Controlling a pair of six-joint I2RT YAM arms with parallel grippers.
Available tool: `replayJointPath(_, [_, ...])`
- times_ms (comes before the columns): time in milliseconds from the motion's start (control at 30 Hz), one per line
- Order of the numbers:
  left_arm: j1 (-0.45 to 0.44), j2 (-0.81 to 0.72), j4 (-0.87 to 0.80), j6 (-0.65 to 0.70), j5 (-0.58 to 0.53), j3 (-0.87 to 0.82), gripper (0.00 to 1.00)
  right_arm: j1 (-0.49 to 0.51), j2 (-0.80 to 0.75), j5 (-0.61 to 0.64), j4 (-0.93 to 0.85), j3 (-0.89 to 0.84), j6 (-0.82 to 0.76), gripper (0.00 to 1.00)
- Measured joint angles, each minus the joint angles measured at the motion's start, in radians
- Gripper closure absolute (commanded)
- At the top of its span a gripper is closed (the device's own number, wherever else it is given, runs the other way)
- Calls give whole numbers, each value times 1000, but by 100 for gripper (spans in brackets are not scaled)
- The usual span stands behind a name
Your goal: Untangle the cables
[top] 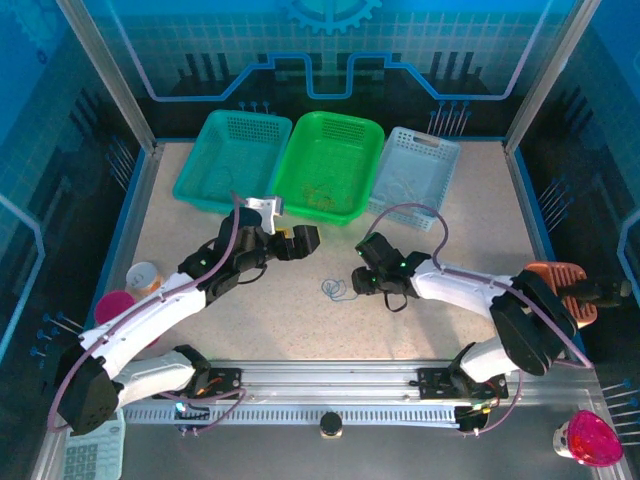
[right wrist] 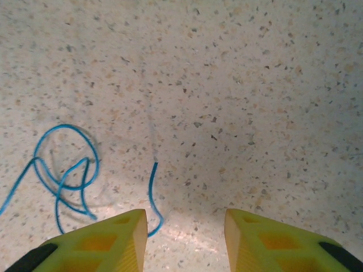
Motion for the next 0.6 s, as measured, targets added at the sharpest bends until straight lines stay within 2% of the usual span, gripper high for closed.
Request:
replayJointPath(267, [0,-2,0,0,0,0,1,3,80,-1,29,29,0,62])
replayJointPath(600, [0,-14,0,0,0,-2,1,3,95,-2,47,37,0,62])
